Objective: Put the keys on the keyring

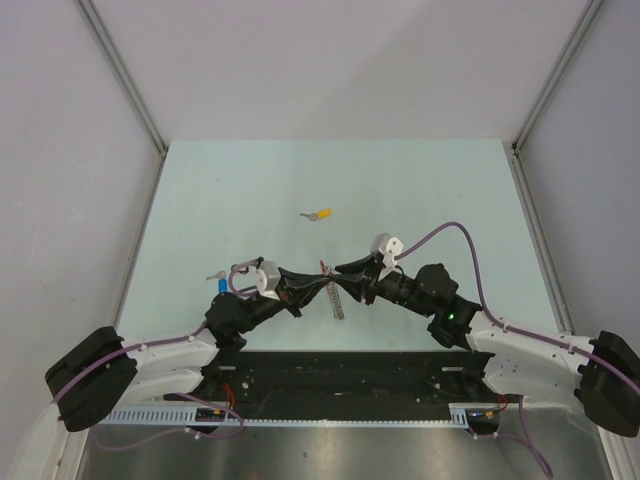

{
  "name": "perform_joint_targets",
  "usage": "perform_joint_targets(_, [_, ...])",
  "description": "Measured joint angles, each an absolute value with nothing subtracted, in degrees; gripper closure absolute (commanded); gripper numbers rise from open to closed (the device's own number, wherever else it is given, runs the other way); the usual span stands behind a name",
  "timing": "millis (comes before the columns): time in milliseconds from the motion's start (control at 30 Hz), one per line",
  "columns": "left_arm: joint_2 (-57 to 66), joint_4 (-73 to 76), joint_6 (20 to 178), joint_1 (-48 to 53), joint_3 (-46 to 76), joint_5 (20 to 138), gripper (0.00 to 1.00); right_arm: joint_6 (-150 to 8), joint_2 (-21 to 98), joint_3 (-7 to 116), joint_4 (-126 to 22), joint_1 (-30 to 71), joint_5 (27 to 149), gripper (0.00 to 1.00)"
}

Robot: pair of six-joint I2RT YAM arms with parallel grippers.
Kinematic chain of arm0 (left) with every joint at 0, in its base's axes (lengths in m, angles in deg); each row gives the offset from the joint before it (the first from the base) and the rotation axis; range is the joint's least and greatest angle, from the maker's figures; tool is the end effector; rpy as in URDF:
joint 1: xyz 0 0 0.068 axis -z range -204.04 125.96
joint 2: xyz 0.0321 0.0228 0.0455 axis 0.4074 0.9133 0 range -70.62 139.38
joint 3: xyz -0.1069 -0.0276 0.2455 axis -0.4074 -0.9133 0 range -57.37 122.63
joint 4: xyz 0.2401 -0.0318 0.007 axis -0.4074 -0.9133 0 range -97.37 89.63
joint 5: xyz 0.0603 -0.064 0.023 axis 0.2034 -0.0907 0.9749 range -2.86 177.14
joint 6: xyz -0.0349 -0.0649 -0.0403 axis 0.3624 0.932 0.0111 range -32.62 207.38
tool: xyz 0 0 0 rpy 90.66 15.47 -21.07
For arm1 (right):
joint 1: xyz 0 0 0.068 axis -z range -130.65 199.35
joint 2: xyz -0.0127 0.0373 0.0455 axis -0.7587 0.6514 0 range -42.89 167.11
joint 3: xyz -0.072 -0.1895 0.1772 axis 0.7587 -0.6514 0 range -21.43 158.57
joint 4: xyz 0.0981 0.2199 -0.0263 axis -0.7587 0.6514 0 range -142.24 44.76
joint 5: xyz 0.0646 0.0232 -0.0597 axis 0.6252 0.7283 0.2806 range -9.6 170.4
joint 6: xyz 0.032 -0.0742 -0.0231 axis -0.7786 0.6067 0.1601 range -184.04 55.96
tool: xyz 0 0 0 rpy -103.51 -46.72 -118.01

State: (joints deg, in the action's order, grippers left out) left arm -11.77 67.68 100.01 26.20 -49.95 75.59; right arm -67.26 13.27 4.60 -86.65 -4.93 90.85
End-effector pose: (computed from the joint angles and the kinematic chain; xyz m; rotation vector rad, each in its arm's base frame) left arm 0.1244 -0.1725 0.2400 0.6089 1.2194 -1.0621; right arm 0.1324 0.2070 0.2799 -0.8132 1.3447 0.9361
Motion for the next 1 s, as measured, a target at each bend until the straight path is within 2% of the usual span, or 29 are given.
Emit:
perform_joint_targets(300, [-12.12,67.07,99.98,26.20,-49.98,75.98,1.00,-67.30,15.19,4.60,-88.18,-6.00,86.42,0.76])
perform_joint_targets(833, [-12.55,65.65,99.85,26.13,-50.26,78.30,1.00,-68.20,18.75,4.60,-91.33,-7.35,83.82,0.80])
perform_joint_targets(900, [-12.64,65.41,99.83,26.07,-50.46,78.78,1.00,-68.57,19.48,4.60,-91.72,-7.86,82.70,0.83])
perform_joint_targets(967, [-12.92,65.01,99.85,26.09,-50.85,79.28,1.00,-68.66,19.96,4.60,-91.74,-8.29,82.11,0.96])
perform_joint_targets(1000, [-13.10,64.99,99.85,26.09,-51.07,79.43,1.00,-68.72,20.09,4.62,-91.74,-8.45,81.89,0.98])
